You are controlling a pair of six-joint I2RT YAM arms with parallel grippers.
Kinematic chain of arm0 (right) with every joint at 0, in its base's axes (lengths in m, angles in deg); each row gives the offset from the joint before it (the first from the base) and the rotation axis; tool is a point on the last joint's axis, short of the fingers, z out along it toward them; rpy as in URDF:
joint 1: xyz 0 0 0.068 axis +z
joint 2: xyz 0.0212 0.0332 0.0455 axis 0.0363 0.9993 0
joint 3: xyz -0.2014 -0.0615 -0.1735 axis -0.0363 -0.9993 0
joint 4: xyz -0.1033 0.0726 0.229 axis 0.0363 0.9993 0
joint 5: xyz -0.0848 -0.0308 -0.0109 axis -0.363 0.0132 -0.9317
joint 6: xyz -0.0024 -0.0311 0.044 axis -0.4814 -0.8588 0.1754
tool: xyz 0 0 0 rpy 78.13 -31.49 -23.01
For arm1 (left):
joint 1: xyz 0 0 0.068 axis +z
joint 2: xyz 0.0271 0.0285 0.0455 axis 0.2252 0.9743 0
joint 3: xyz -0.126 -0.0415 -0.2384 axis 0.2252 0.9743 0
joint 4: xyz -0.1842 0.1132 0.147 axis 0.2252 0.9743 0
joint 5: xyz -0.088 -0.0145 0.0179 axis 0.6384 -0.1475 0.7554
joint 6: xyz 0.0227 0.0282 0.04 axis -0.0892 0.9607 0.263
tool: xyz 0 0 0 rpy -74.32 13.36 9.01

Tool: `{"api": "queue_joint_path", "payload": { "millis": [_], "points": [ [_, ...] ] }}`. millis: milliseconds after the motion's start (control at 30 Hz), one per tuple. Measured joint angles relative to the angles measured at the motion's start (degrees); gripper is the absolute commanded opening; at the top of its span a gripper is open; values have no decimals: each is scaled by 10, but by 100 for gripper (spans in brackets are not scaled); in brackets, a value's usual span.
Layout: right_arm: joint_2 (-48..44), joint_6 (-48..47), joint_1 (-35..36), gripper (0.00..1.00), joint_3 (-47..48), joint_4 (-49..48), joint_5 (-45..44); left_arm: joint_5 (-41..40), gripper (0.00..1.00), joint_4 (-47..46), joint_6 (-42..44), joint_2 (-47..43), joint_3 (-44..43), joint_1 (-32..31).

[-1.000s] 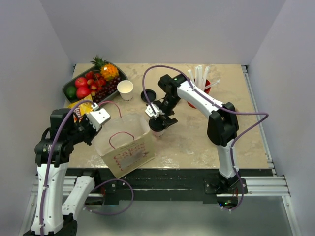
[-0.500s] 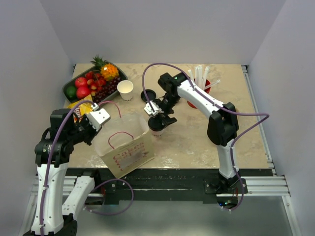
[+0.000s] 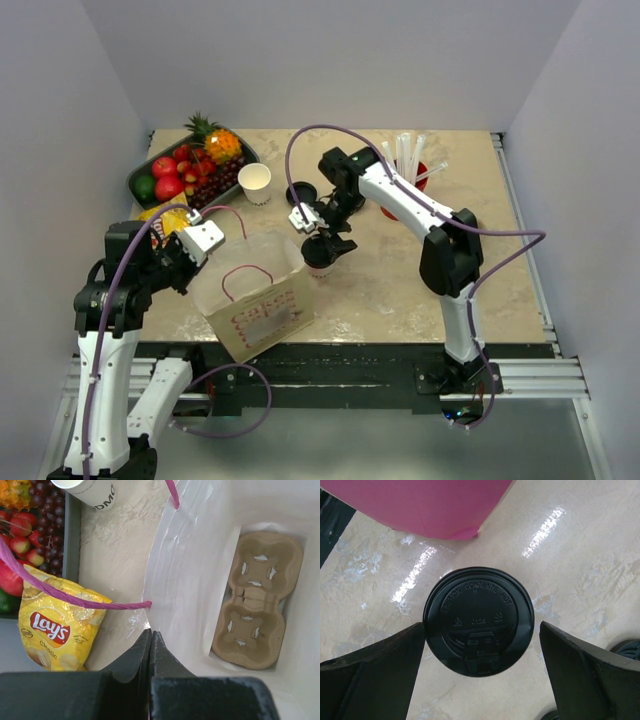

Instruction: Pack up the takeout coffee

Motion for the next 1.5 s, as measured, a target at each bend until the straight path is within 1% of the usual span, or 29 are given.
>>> {"api": "queue_joint_path", "payload": {
  "millis": [200, 267, 367, 567, 600, 700, 1067, 1300, 1500],
  "points": [
    [17, 12, 10, 96, 2, 0, 6, 0, 0, -2, -3, 0, 1, 0],
    [17, 14, 10, 99, 3, 0, 6, 0, 0, -2, -4, 0, 2, 0],
    [17, 16, 10, 99, 3, 0, 5, 0, 0, -3, -4, 0, 3, 0],
    [17, 18, 11, 92, 3, 0, 4, 0, 0, -4, -4, 0, 5, 0],
    [17, 18, 11, 89, 4, 0, 4, 0, 0, -4, -4, 0, 5, 0],
    [17, 18, 11, 83, 7, 0, 3, 0, 0, -5, -4, 0, 5, 0],
    [20, 47, 13, 77, 30, 0, -1, 4, 0, -5, -4, -2, 5, 0],
    [19, 86, 13, 73, 37, 0, -3, 28, 0, -7, -6, -2, 5, 0],
    [-9, 137, 12, 70, 41, 0, -20, 42, 0, -21, -6, -3, 15, 0]
  ]
}}
